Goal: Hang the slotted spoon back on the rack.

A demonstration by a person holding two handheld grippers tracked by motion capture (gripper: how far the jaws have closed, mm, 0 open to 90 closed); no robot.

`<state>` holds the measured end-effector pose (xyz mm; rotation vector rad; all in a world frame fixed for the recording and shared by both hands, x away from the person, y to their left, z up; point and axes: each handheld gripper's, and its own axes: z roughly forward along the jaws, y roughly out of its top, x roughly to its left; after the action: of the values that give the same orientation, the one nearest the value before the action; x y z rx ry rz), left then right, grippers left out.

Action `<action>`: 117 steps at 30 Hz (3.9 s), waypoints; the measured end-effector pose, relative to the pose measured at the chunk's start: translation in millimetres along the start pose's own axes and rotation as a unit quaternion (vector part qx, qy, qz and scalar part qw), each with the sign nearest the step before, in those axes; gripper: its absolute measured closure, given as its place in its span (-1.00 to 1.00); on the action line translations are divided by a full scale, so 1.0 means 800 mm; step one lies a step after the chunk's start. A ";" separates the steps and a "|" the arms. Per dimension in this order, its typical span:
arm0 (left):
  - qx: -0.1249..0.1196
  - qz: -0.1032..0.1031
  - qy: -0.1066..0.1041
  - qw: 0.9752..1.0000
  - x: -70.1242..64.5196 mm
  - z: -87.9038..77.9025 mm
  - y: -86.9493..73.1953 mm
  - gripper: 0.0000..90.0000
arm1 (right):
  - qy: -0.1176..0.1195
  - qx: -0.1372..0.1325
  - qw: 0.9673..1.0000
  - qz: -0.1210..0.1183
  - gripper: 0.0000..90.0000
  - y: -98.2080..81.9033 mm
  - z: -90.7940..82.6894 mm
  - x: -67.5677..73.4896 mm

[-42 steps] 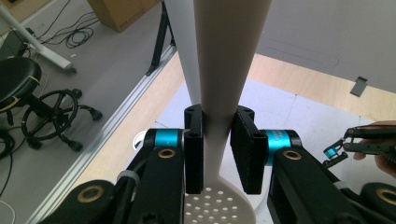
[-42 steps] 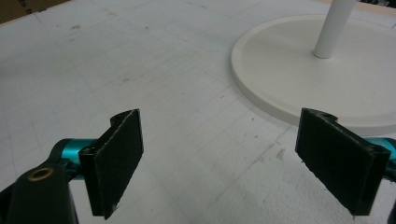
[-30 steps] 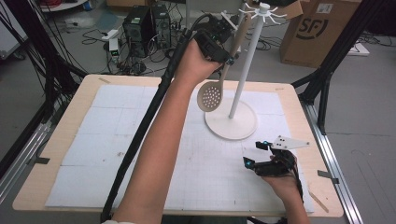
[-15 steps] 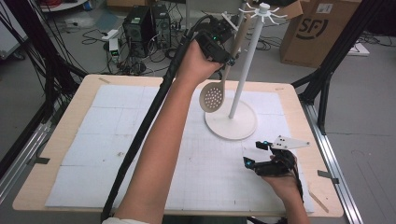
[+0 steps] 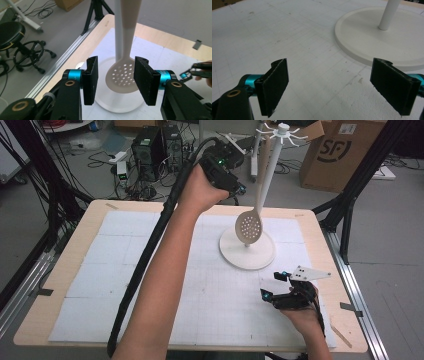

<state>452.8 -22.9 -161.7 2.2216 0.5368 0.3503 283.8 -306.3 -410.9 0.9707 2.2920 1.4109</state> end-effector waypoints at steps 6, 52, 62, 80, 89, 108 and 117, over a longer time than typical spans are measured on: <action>0.006 0.003 -0.013 1.000 -0.003 -0.014 -0.009 0.09 | 0.000 0.002 1.000 0.002 -0.69 0.001 -0.001 0.001; -0.063 -0.026 -0.041 0.997 0.011 -0.102 -0.212 -0.73 | -0.006 0.008 1.000 -0.007 -0.69 0.004 0.003 0.010; -0.059 -0.042 -0.044 0.996 0.019 -0.107 -0.258 -0.80 | -0.009 0.010 1.000 -0.003 -0.69 0.002 0.003 0.009; -0.113 -0.044 -0.059 0.991 -0.011 -0.131 -0.335 -0.85 | -0.011 0.012 1.000 -0.003 -0.69 0.003 0.005 0.011; -0.114 -0.055 -0.062 0.990 -0.022 -0.124 -0.372 -0.95 | -0.013 0.013 1.000 -0.002 -0.69 0.002 0.005 0.011; -0.140 -0.081 -0.053 0.985 -0.020 -0.126 -0.416 -0.96 | -0.012 0.011 1.000 -0.001 -0.69 0.001 0.005 0.006; -0.136 -0.091 -0.059 0.985 -0.022 -0.105 -0.428 -0.96 | -0.016 0.017 1.000 0.007 -0.69 -0.005 0.009 -0.004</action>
<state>312.8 223.2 -372.2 1.9007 0.5860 0.1821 288.3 -304.9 -418.3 1.0130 2.2974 1.3558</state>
